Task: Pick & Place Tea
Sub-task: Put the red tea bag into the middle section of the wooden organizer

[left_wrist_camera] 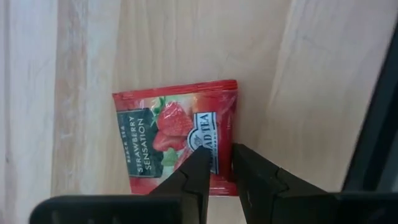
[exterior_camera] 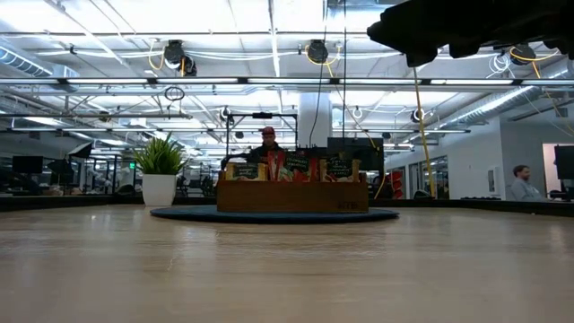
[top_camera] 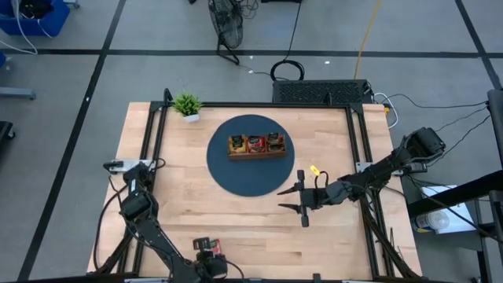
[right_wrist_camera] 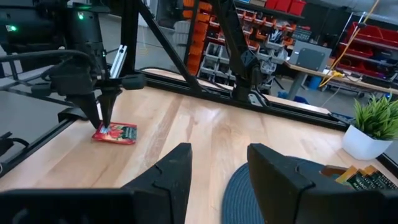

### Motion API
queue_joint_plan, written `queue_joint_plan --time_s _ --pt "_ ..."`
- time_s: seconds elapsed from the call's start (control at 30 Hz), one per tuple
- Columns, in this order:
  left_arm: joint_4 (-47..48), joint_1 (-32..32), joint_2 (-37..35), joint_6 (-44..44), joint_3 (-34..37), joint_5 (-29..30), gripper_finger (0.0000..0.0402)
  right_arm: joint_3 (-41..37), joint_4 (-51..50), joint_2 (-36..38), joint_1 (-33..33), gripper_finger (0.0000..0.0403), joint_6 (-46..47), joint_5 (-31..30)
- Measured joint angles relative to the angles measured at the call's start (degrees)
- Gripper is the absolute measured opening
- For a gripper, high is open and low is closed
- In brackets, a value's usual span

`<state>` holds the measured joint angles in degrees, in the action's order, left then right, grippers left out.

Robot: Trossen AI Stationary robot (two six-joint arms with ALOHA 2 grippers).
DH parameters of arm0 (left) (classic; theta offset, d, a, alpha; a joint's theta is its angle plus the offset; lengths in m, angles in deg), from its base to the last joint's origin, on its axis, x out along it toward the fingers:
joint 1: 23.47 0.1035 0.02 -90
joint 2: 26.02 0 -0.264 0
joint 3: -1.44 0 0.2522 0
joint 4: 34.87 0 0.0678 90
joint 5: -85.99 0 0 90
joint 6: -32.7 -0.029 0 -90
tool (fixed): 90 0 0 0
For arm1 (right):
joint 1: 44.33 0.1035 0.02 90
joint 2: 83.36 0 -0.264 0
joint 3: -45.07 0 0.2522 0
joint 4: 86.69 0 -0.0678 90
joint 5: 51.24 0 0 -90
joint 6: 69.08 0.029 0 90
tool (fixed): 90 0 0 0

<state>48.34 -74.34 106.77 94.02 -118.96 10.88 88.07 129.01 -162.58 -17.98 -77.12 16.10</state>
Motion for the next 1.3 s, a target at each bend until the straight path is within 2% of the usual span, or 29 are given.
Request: queue_joint_plan --time_s 0.43,0.53,0.6,0.8,1.0,1.2,1.27,1.3 --pt "-6.1 0.7 -0.6 1.6 6.2 -0.5 0.0074 0.0 -1.3 0.0 0.0 0.0141 1.4 0.0" --pt "-6.0 0.7 -0.5 -1.7 6.2 0.9 0.004 0.0 -1.3 0.0 0.0 0.0141 1.4 0.0" --pt "-4.3 0.9 -0.3 -2.6 5.5 3.3 0.0017 0.0 -1.3 0.0 0.0 0.0141 1.4 0.0" --pt "6.9 2.4 0.4 -5.2 2.2 7.7 0.001 0.0 -1.6 0.0 0.0 0.0141 7.5 0.2" --pt "19.8 5.9 0.2 -11.9 -0.4 20.0 0.001 0.0 -3.8 0.0 -2.1 0.0141 13.8 0.2" --pt "20.5 11.8 0.2 -27.8 -0.4 35.8 0.001 0.0 -6.0 -0.9 -8.1 0.0141 17.0 0.4" --pt "20.5 14.3 0.1 -33.7 -0.4 40.7 0.001 0.0 -5.2 -1.3 -11.4 0.0141 17.3 3.3" --pt "20.5 15.6 0.1 -36.6 -0.4 42.9 0.001 0.0 -4.2 -1.5 -13.5 0.0141 18.0 7.1"
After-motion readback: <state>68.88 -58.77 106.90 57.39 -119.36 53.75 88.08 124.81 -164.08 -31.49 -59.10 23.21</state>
